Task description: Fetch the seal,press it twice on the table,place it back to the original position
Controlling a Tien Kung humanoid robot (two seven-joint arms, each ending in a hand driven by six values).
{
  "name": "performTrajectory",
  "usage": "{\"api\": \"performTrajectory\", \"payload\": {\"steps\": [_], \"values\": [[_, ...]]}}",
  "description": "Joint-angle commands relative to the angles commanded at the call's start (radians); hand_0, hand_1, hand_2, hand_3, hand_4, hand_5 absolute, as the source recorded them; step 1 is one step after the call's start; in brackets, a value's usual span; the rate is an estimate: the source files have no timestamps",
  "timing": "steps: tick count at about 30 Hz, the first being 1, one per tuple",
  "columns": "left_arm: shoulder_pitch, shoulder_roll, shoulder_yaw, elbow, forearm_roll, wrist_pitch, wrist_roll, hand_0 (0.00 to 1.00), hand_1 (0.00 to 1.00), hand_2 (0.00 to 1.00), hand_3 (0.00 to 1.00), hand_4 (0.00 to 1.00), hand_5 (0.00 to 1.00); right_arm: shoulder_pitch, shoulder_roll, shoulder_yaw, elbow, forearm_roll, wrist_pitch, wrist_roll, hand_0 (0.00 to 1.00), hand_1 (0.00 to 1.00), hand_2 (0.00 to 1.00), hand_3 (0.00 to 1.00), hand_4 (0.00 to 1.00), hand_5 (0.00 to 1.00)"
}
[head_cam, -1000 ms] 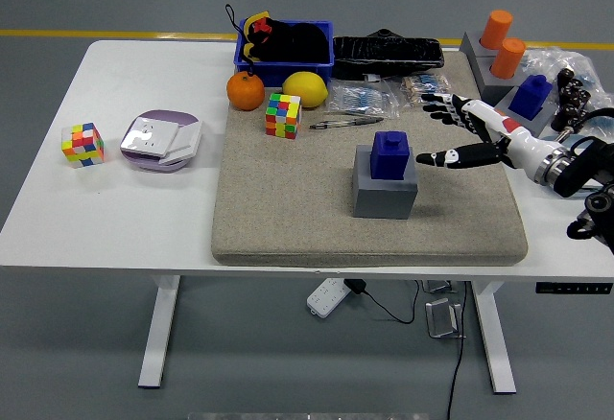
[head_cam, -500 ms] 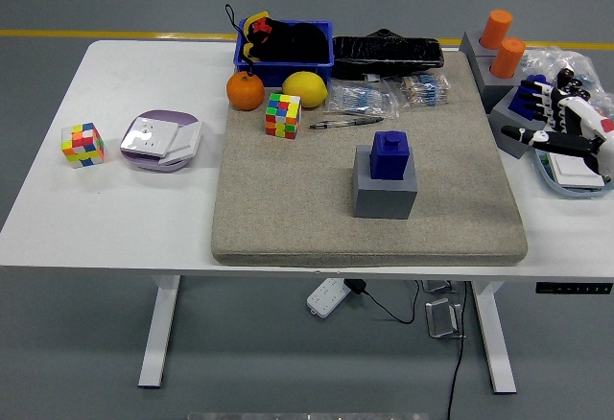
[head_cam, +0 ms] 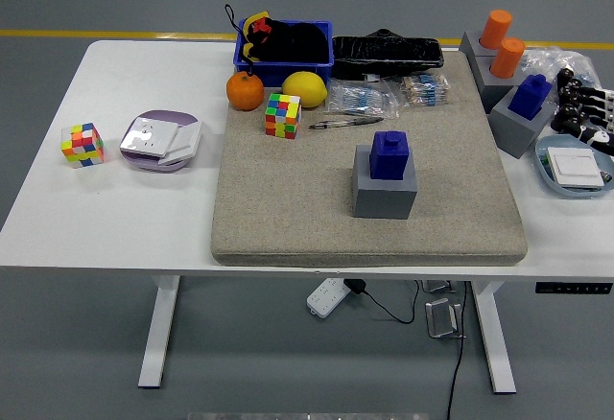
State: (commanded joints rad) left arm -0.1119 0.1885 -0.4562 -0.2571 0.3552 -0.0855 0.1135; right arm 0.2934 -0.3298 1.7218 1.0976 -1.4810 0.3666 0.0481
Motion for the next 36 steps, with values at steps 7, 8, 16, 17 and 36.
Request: {"api": "performTrajectory", "payload": {"steps": [7, 8, 16, 17, 36], "values": [[-0.004, 0.002, -0.006, 0.000, 0.004, 0.001, -0.001, 0.816, 0.817, 0.789, 0.837, 0.796, 0.392, -0.020, -0.007, 0.019, -0.004, 0.000, 0.001, -0.005, 0.871, 0.784, 0.765, 0.753, 0.957, 0.310], [-0.004, 0.002, -0.006, 0.000, 0.004, 0.001, 0.000, 0.816, 0.817, 0.789, 0.837, 0.796, 0.392, -0.021, -0.006, 0.020, -0.004, -0.001, 0.001, -0.005, 0.871, 0.784, 0.765, 0.753, 0.957, 0.310], [-0.003, 0.005, -0.006, -0.001, 0.004, 0.001, 0.000, 0.815, 0.815, 0.788, 0.839, 0.795, 0.393, -0.026, 0.003, 0.040, 0.003, -0.007, 0.008, -0.019, 0.863, 0.770, 0.757, 0.747, 0.942, 0.293], [-0.002, 0.006, -0.006, 0.000, 0.004, 0.001, 0.000, 0.815, 0.815, 0.788, 0.839, 0.795, 0.393, -0.027, 0.003, 0.042, 0.003, -0.008, 0.010, -0.022, 0.863, 0.770, 0.757, 0.747, 0.942, 0.293], [-0.006, 0.016, 0.006, -0.002, 0.004, 0.001, 0.000, 0.815, 0.817, 0.788, 0.838, 0.794, 0.395, -0.031, 0.008, 0.041, 0.009, 0.014, 0.017, -0.041, 0.852, 0.750, 0.748, 0.740, 0.932, 0.285]]}}
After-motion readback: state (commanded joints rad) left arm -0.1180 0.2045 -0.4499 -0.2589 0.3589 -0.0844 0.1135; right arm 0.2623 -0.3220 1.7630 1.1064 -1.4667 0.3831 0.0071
